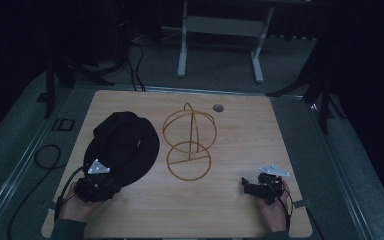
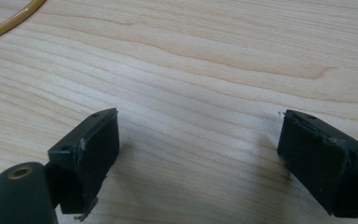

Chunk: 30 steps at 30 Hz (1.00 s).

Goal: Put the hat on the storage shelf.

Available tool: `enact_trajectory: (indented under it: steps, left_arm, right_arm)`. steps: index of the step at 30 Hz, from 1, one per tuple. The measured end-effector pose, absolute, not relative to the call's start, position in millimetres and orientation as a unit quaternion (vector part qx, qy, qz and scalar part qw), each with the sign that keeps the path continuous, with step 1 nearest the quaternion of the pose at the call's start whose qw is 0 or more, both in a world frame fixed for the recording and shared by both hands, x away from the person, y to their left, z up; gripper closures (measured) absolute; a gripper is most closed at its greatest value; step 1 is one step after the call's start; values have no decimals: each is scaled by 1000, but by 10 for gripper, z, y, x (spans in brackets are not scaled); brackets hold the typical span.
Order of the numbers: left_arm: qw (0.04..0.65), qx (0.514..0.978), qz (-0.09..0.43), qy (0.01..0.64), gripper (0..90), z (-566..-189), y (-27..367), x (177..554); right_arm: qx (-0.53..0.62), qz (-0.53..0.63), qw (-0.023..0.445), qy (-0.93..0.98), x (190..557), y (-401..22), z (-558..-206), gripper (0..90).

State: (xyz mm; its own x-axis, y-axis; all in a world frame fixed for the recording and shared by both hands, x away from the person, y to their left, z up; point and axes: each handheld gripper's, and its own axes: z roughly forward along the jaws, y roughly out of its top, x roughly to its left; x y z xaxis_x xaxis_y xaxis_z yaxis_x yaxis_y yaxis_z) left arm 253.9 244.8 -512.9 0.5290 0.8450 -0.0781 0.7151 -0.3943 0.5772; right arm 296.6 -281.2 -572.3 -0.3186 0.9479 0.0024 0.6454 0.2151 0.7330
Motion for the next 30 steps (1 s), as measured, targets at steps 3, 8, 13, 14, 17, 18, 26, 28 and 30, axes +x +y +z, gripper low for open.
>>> enact_trajectory:
  steps: [3,8,13,14,17,18,26,28,30]
  left_arm:
    - [280,831,112,468,566,-5121,2429,2564]
    - [281,832,112,466,570,-5101,2440,2576]
    - [283,834,105,461,581,-5038,2438,2602]
    - [283,834,105,461,581,-5038,2438,2602]
    - [282,839,98,454,584,-5016,2423,2615]
    - [280,841,96,452,584,-5007,2419,2621]
    - [268,849,90,447,586,-4956,2420,2654]
    - [264,850,89,447,589,-4942,2428,2653]
    - [256,854,90,443,592,-4911,2454,2656]
  right_arm:
    - [535,325,233,744,2965,-2812,-5723,125]
    - [536,325,233,744,2964,-2812,-5723,125]
    - [536,325,233,744,2964,-2811,-5723,126]
    - [536,325,233,744,2964,-2811,-5723,126]
    - [535,325,233,744,2964,-2812,-5724,126]
    - [535,325,233,744,2964,-2812,-5724,126]
    - [536,326,233,743,2965,-2811,-5725,126]
    - [536,326,233,743,2964,-2810,-5725,126]
    - [537,325,232,743,2963,-2809,-5723,126]
